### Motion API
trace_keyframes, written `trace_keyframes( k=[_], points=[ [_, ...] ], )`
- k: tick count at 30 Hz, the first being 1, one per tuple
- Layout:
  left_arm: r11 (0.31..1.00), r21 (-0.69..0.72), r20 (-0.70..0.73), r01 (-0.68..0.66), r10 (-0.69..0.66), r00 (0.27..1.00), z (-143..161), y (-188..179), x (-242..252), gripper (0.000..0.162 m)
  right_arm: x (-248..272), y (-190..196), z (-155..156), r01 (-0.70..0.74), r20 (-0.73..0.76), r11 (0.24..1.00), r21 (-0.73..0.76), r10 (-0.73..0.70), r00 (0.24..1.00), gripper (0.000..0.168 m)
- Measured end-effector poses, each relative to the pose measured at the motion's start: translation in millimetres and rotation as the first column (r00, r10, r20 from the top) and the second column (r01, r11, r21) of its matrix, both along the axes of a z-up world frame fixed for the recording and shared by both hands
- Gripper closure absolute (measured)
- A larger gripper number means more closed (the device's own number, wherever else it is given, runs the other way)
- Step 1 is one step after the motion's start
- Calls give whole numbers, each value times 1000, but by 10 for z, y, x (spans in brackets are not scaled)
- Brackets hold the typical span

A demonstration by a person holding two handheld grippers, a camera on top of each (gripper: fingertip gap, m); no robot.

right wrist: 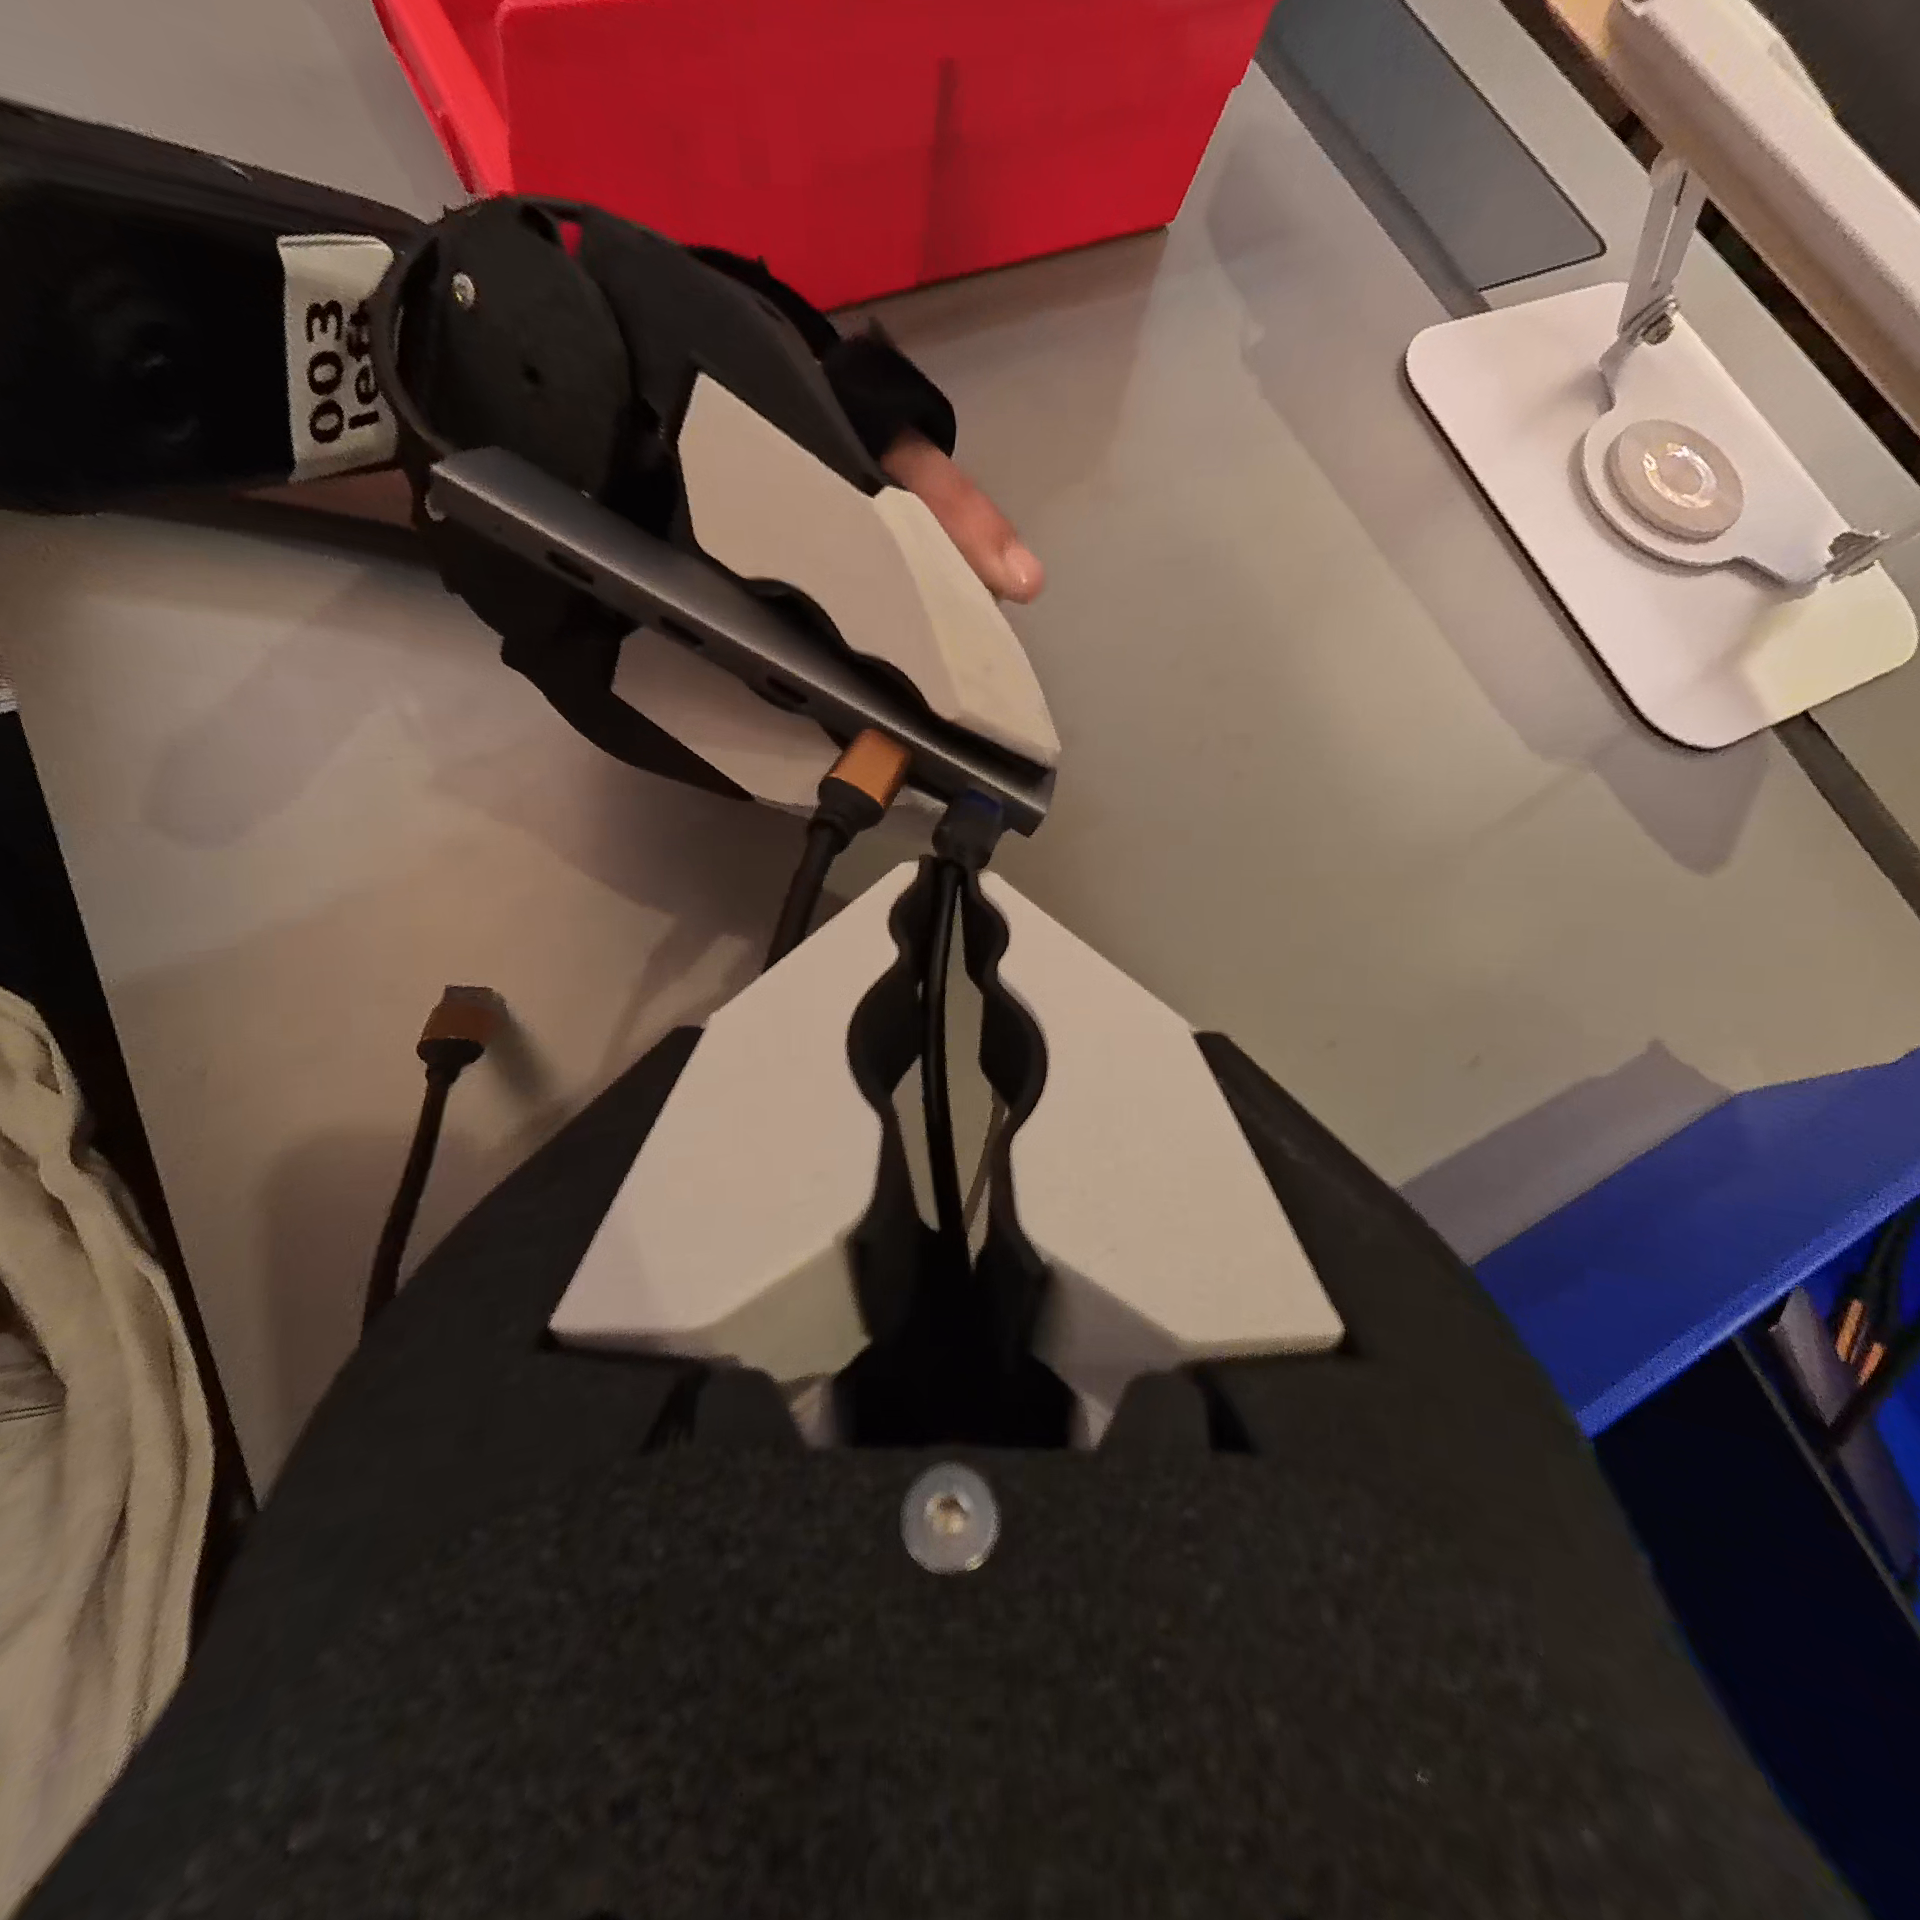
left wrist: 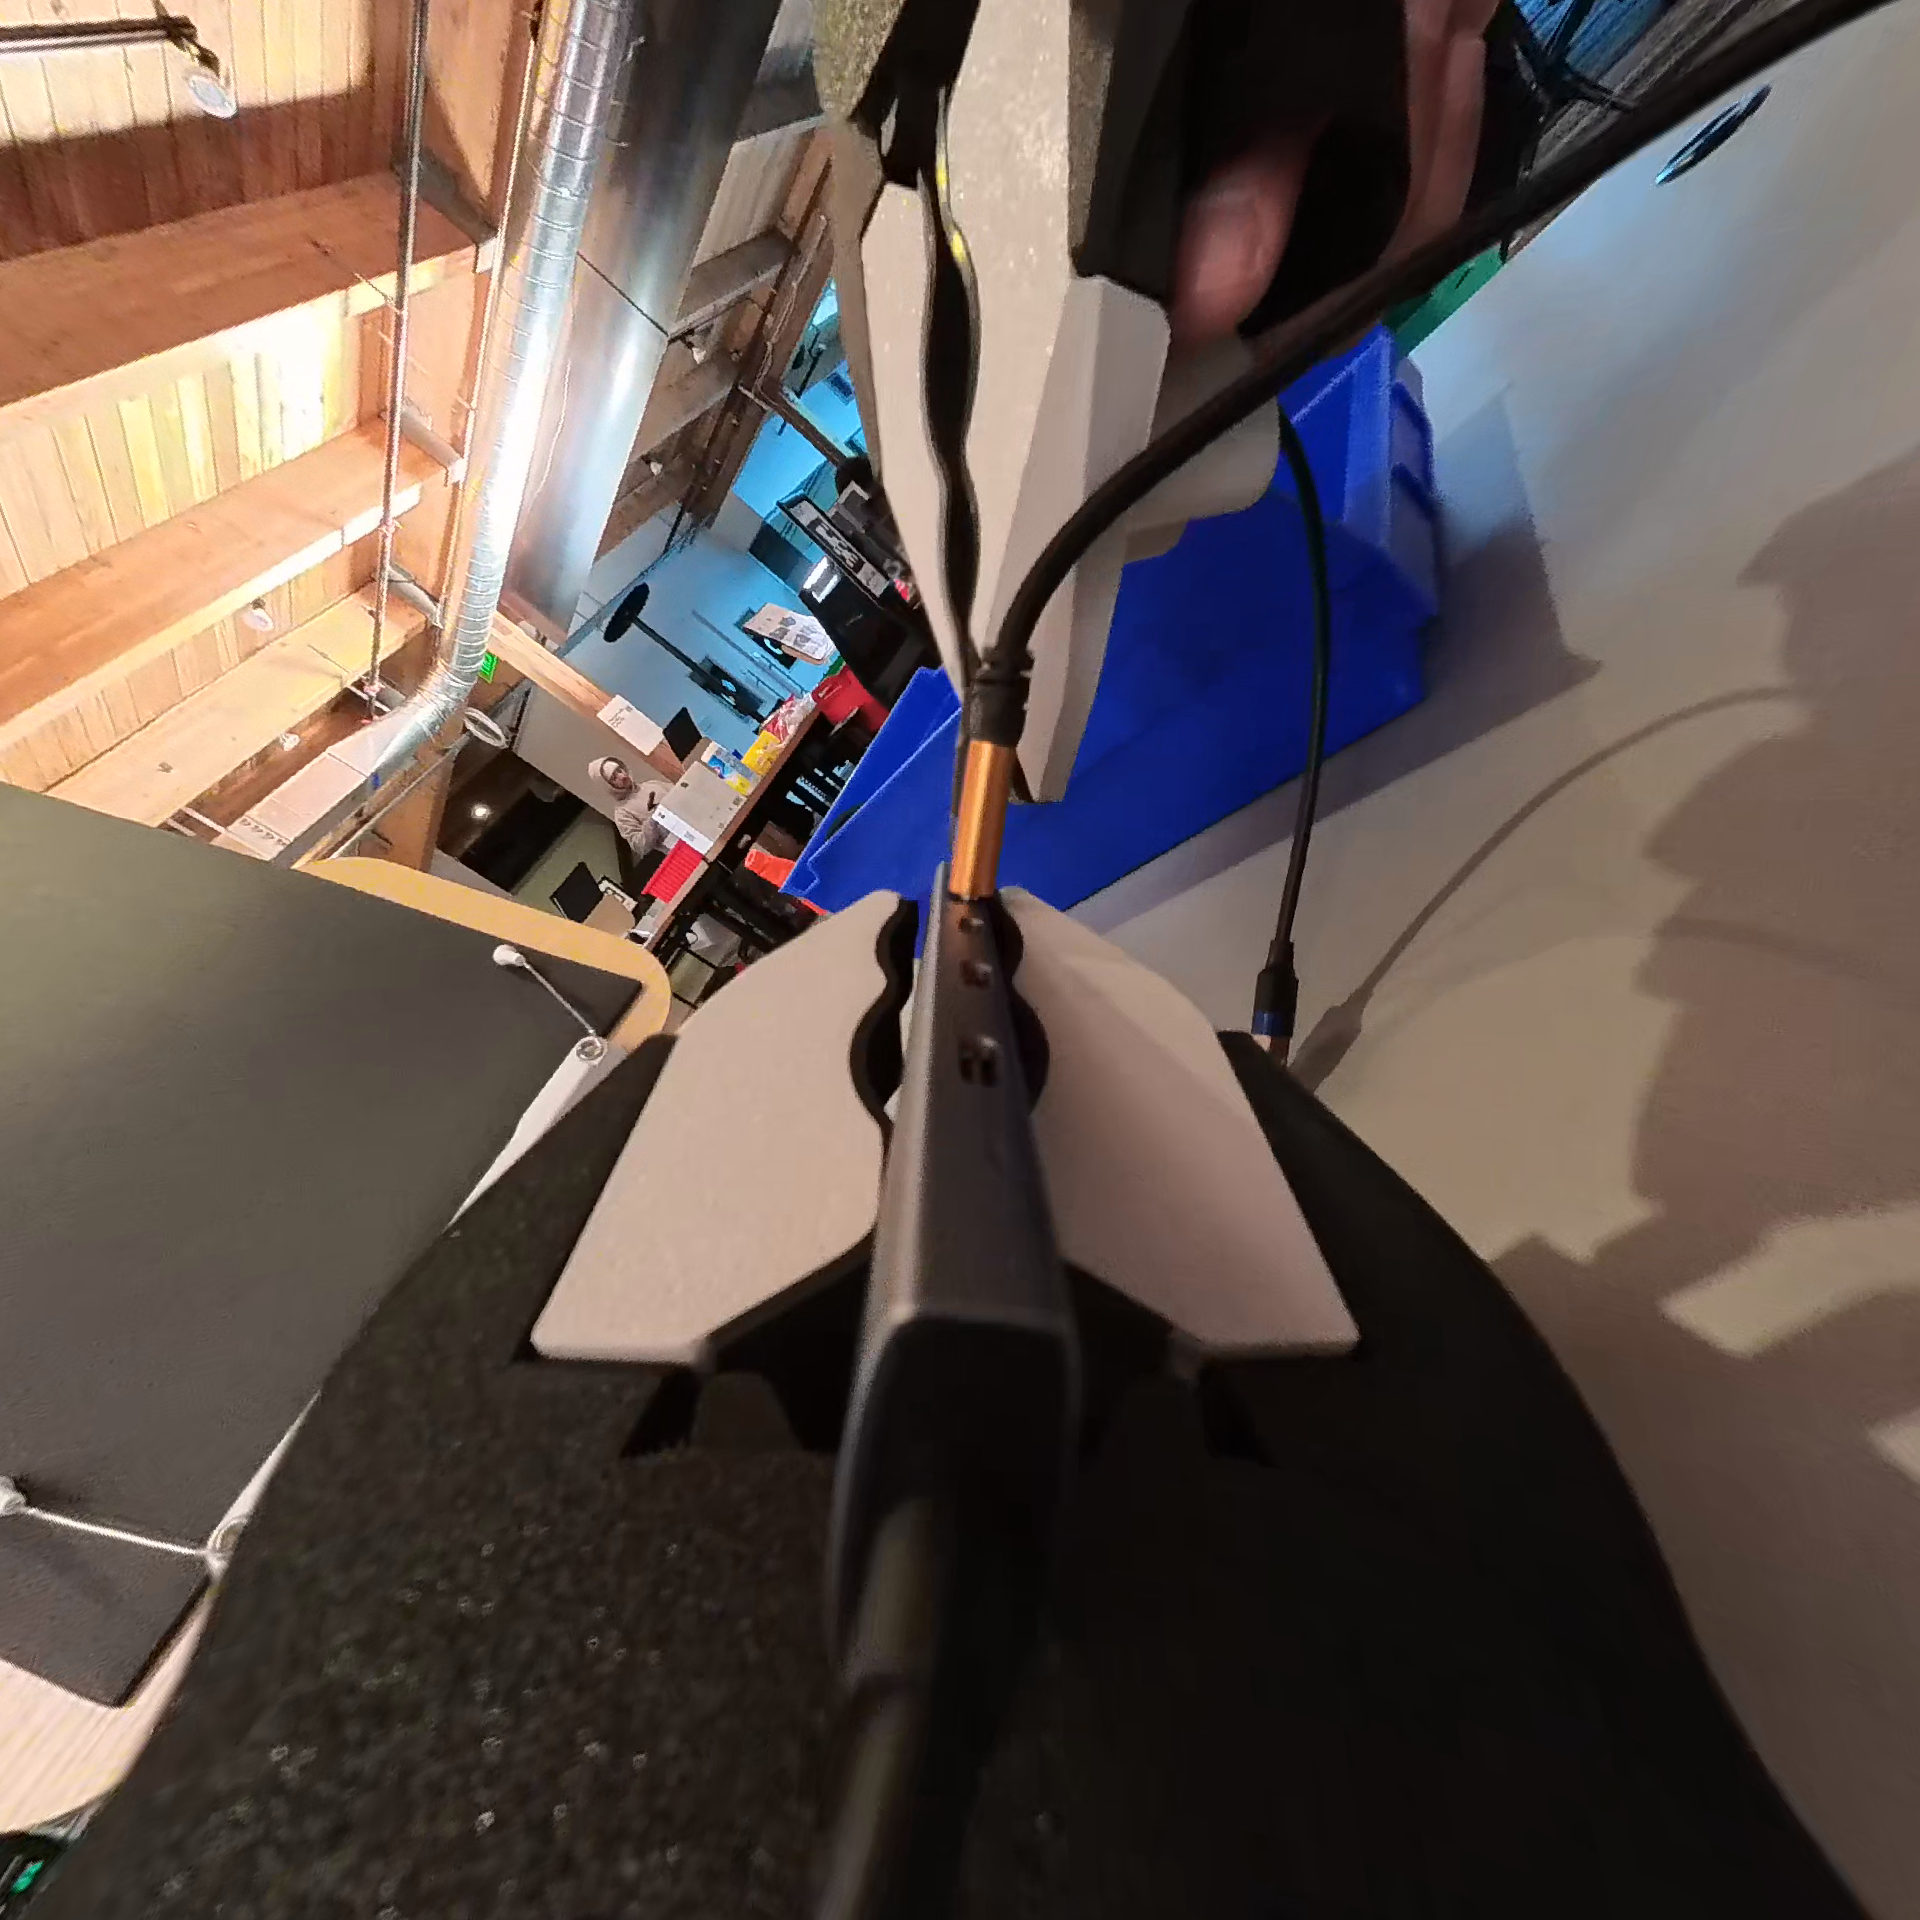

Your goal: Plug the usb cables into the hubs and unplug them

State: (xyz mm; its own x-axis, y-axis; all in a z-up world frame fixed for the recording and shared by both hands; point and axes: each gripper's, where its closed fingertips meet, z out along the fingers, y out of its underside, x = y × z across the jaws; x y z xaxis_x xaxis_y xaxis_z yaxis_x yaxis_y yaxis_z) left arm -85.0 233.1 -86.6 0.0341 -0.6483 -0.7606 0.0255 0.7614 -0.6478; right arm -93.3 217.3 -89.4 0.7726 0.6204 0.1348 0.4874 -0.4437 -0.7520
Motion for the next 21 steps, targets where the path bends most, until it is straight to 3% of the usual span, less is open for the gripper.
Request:
trace_keyframes(
  k=[21],
  points=[
    [998, 34, -13, -54, 55, 998, 23, 42, -2, 152, 23, 77, 143, 168, -200, 984, 50, -155, 967, 160]
  ],
)
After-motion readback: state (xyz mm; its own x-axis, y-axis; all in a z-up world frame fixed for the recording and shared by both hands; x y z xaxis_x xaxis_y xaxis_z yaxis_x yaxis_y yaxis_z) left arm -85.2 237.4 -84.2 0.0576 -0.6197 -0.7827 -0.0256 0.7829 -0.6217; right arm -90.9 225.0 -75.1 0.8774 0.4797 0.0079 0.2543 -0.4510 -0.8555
